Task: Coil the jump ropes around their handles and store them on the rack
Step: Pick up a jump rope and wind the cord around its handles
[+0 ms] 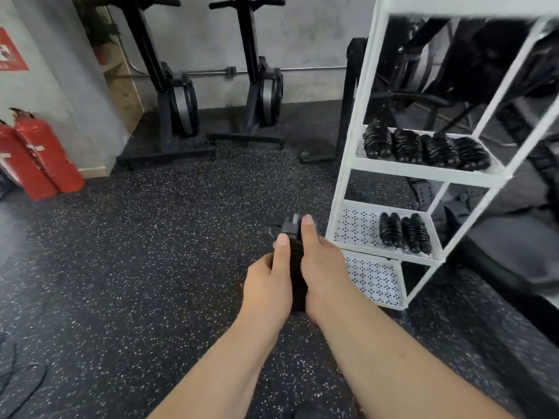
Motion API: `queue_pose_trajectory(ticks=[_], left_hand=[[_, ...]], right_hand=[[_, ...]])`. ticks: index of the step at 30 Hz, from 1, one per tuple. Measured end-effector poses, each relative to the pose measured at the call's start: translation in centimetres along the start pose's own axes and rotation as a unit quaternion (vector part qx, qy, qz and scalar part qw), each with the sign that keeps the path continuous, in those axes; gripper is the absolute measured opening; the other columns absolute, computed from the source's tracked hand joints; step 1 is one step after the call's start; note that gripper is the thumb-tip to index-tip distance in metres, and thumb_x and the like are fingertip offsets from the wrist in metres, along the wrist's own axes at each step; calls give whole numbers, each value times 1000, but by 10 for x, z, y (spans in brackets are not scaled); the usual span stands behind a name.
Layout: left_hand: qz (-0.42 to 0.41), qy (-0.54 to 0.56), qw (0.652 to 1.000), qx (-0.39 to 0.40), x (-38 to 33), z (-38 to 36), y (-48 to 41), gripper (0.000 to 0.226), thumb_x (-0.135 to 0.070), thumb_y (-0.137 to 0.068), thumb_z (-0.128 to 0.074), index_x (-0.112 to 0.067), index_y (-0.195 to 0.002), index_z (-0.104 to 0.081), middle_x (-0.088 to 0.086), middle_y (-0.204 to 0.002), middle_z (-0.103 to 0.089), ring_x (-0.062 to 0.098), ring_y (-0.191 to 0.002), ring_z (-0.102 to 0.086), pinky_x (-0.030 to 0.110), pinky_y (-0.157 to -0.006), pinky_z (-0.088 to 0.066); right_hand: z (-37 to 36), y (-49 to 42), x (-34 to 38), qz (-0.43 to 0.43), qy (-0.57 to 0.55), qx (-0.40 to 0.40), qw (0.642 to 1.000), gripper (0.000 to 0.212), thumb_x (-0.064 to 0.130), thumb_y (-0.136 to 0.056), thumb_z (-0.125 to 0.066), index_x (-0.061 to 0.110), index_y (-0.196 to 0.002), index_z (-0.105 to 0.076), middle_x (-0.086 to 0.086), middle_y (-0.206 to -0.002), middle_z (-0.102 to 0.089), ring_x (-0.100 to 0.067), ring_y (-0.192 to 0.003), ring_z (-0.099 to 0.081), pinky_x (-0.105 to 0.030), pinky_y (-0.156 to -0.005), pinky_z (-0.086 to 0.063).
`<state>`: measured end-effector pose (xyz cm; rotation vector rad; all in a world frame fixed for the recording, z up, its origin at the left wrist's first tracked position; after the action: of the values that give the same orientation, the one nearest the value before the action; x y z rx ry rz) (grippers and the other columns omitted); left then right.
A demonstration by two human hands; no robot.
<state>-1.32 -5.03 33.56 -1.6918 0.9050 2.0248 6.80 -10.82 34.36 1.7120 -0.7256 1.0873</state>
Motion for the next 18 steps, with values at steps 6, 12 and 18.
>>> queue_pose_trajectory(ticks=[6, 12, 18], left_hand=[[37, 26, 998, 35, -4, -37, -6, 52, -61, -109, -41, -23, -92, -72, -15, -71, -78, 1, -72, -76, 22, -66, -59], [83, 11, 995, 52, 3, -64, -18, 60, -71, -105, -38, -23, -114, -72, 1, -104, -78, 20, -99, -75, 37, -84, -62], [175, 73, 980, 67, 10, -81, -28, 43, -55, -110, -49, -19, -123, -69, 15, -113, -76, 37, -96, -77, 54, -70, -67]], right_hand=[[27, -12, 24, 225, 211, -106, 945, 50, 65, -104, -48, 22, -89, -66, 5, -82, -72, -14, -79, -69, -39, -76, -55], [54, -45, 21, 162, 250, -38, 954, 63, 69, -106, -33, 20, -99, -71, 0, -95, -75, -21, -93, -70, -43, -91, -56], [78, -50, 14, 133, 369, 18, 920, 35, 47, -108, -50, 28, -137, -49, 2, -122, -67, -21, -108, -62, -36, -92, -47]])
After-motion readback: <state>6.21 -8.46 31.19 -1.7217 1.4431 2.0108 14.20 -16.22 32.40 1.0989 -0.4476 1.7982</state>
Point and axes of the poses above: each hand's wrist, its own y-axis away from the middle knuckle, its own z-axis out of the back of the hand, x = y × z, the point moved 4 cm from there along -y, towards the middle knuckle
